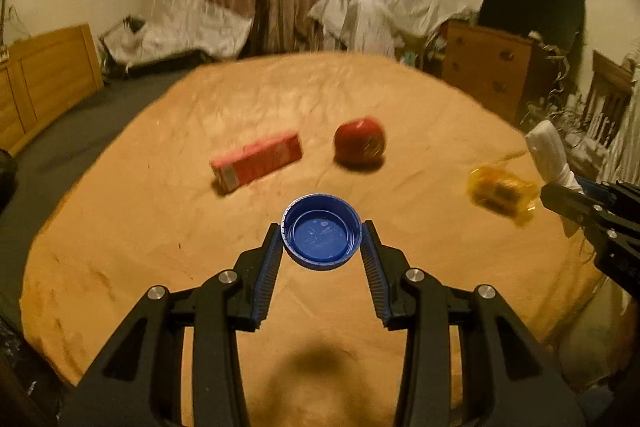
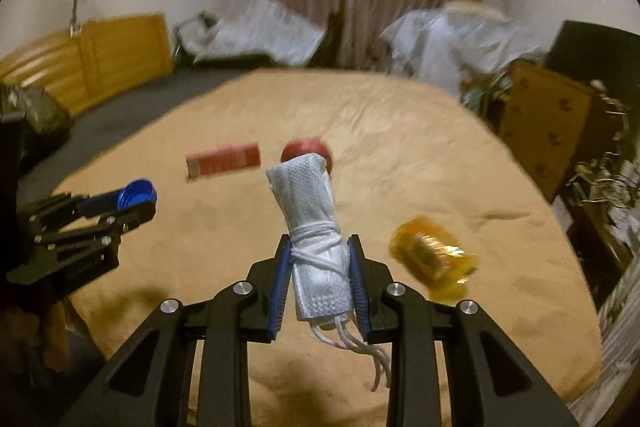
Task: Collect trash
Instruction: 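Lift the blue cap and white bundle with both tools, then carry the cap and bundle with both tools over the white bucket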
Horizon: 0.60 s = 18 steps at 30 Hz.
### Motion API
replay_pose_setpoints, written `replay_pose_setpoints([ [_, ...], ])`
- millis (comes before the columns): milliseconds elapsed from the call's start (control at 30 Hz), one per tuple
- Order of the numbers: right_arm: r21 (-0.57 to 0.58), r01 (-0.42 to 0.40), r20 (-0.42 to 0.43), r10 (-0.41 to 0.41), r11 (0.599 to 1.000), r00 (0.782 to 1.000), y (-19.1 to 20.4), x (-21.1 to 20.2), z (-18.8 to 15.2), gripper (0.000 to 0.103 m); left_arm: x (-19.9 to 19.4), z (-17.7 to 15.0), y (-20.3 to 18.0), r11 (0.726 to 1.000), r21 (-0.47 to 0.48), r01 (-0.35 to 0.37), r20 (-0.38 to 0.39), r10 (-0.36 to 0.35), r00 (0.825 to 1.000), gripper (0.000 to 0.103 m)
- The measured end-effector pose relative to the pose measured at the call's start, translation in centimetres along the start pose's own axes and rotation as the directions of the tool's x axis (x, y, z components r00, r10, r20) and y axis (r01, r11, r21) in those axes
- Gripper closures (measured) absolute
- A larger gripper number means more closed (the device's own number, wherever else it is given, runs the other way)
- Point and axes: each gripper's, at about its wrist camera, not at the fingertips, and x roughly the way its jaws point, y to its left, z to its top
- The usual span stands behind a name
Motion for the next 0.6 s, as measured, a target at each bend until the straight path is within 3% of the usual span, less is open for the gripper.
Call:
replay_pose_setpoints([
  [267,0.046,0.084,0.166,-0.091,0.995,0.982,0.3,-9.0,-0.6,0.074,-6.1,1.0,-3.0,1.0,0.022,0.021,0.121,-0.024,0.992,0.064],
  [600,0.073,0.083,0.251,-0.099,0.994,0.963,0.7,-15.3,-1.9,0.074,-8.8,1.1,-4.5,0.999,0.026,0.035,0.188,-0.039,0.981,0.064],
])
